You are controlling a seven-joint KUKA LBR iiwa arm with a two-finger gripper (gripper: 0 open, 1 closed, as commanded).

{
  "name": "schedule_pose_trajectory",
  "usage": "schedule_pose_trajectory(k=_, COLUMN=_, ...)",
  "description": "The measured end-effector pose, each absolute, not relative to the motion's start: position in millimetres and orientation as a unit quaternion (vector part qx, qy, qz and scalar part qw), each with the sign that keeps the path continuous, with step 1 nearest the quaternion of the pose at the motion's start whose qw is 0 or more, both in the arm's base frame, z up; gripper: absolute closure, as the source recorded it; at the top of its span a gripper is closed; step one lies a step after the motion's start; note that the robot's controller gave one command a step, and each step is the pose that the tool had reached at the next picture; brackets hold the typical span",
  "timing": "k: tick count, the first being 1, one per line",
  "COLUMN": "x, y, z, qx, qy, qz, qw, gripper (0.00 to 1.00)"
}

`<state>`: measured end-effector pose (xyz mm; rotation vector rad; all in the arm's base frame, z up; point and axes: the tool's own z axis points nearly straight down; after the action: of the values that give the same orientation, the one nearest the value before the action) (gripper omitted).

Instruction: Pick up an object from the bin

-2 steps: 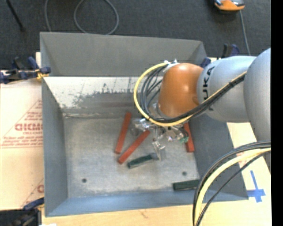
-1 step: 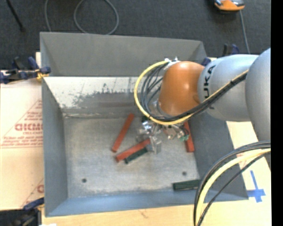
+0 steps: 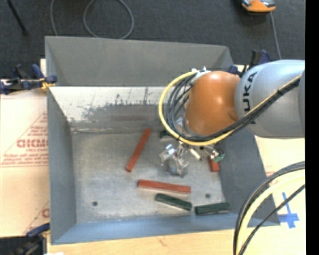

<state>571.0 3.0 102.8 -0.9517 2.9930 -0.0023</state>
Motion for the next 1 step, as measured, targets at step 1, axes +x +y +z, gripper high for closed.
schedule_pose_trajectory(k=1, x=571.0, y=3.2, z=102.0, qx=-0.303, qy=0.953, qz=0.0, qw=0.0, gripper=0.0)
